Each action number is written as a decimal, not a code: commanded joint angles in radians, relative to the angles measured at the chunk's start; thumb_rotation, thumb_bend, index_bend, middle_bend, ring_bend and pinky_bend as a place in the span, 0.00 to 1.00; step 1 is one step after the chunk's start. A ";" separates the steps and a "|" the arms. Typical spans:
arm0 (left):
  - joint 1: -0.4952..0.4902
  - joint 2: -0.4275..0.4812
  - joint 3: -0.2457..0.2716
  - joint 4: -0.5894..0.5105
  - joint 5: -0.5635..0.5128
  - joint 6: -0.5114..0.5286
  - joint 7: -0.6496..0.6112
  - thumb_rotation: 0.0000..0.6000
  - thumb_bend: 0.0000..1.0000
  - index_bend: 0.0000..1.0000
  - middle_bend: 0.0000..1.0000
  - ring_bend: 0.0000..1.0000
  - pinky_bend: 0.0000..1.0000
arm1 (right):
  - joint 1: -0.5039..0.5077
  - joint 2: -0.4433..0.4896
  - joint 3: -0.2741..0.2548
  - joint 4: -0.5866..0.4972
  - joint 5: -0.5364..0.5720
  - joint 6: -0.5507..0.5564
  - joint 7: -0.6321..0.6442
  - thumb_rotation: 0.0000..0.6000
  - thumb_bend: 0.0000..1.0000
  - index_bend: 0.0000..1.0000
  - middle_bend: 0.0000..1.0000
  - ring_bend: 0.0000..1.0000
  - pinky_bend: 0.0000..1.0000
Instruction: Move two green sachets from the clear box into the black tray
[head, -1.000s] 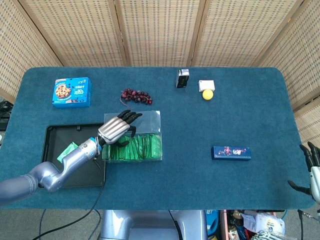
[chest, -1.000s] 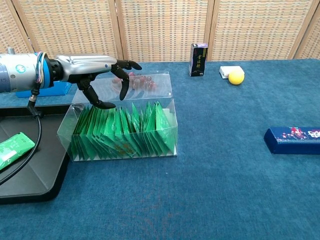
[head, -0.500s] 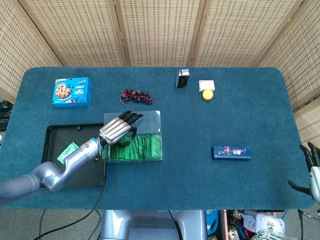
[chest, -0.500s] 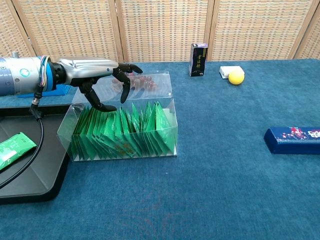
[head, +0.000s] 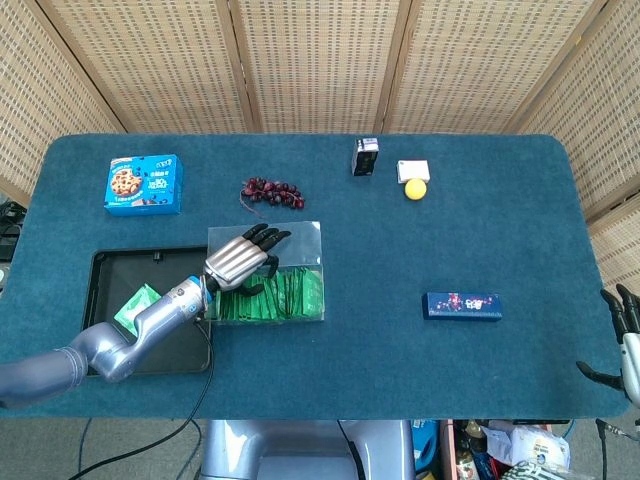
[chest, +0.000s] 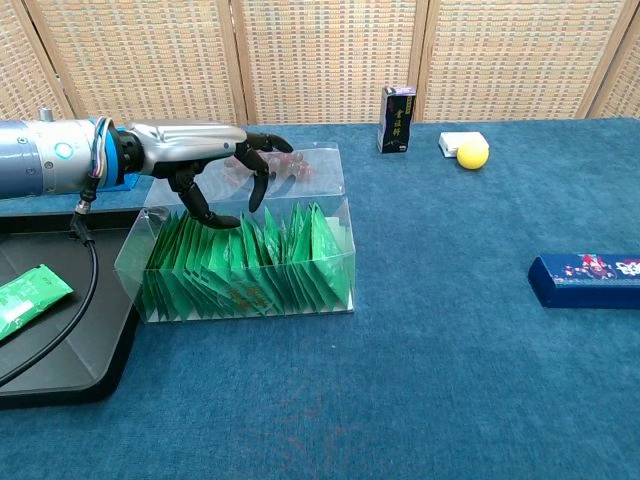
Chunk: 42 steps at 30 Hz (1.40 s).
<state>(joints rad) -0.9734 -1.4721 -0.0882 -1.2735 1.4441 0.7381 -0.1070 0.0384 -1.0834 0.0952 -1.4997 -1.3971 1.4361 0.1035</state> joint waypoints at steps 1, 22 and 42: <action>-0.001 -0.001 0.000 0.000 -0.002 -0.002 0.002 1.00 0.35 0.51 0.00 0.00 0.00 | 0.000 0.000 0.000 0.000 0.000 0.000 0.001 1.00 0.00 0.00 0.00 0.00 0.00; -0.006 -0.015 0.003 0.011 -0.010 -0.011 0.006 1.00 0.45 0.53 0.00 0.00 0.00 | 0.001 0.002 0.000 0.001 0.000 -0.003 0.005 1.00 0.00 0.00 0.00 0.00 0.00; -0.011 -0.020 -0.005 0.020 -0.013 -0.006 -0.008 1.00 0.52 0.64 0.00 0.00 0.00 | 0.002 0.002 0.000 0.003 0.004 -0.008 0.010 1.00 0.00 0.00 0.00 0.00 0.00</action>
<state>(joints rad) -0.9844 -1.4931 -0.0924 -1.2530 1.4309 0.7313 -0.1143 0.0400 -1.0814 0.0951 -1.4971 -1.3936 1.4281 0.1136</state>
